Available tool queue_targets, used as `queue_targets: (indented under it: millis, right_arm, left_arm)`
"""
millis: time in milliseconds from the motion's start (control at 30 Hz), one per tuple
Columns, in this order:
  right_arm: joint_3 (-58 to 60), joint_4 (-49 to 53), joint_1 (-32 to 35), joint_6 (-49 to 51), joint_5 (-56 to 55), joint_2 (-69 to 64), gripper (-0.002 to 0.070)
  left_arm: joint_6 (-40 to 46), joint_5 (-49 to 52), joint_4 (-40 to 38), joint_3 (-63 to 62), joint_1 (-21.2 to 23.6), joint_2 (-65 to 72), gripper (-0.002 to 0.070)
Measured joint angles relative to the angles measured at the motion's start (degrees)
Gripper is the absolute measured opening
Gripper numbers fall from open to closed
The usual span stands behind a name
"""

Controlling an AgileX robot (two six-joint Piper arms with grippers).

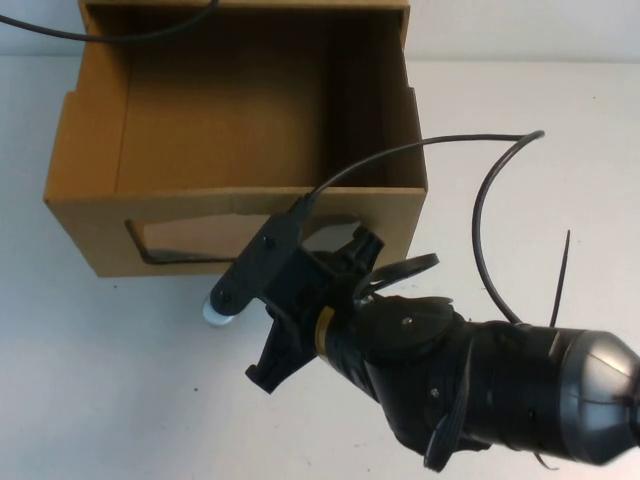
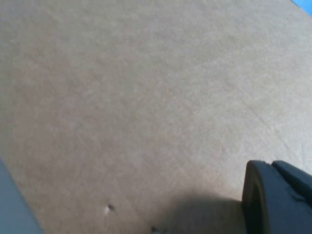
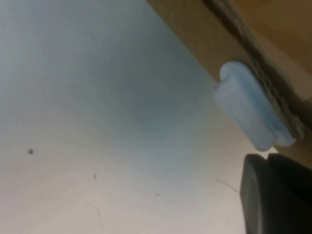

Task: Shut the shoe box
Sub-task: Close the shoe box with your right arm

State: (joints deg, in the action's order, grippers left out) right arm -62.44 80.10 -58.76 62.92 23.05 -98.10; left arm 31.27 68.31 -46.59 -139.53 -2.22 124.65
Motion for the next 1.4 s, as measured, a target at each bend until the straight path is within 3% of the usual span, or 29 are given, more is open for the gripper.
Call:
queue_targets:
  millis: [800, 1400]
  right_arm:
    - [-11.0, 3.9, 5.7, 0.2, 0.0, -5.0, -0.0011]
    - [-23.7, 6.7, 12.9, 0.2, -6.7, -12.8, -0.0011]
  left_arm:
    - [-1.1, 0.9, -0.3, 0.0, 0.0, 0.0, -0.0005]
    - [-1.5, 1.0, -0.6, 0.0, 0.0, 0.0, -0.0005]
